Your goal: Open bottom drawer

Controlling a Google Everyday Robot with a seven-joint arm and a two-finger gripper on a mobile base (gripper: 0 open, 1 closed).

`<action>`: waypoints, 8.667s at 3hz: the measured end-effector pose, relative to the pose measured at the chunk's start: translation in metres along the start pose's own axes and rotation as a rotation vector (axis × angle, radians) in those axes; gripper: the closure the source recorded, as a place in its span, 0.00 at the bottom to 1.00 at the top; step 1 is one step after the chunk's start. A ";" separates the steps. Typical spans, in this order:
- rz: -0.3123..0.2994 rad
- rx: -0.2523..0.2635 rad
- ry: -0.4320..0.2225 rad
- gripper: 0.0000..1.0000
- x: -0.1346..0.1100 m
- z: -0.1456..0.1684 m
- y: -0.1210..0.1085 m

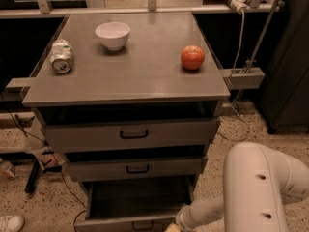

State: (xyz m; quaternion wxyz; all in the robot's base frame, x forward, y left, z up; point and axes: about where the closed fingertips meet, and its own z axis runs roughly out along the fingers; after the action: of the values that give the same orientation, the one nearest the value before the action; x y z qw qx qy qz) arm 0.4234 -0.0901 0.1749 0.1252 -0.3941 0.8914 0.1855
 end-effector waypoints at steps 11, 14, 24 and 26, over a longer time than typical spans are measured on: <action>0.044 -0.084 0.142 0.00 0.076 -0.014 0.049; 0.061 -0.081 0.145 0.00 0.079 -0.017 0.049; 0.198 -0.023 0.173 0.00 0.082 -0.030 0.044; 0.239 0.004 0.168 0.00 0.086 -0.039 0.039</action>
Offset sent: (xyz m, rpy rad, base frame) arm -0.1412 -0.0170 -0.0111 -0.0209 0.1747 0.0236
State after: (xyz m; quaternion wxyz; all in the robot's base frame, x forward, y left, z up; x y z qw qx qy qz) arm 0.3347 -0.1393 0.1867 0.0279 -0.2988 0.9397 0.1638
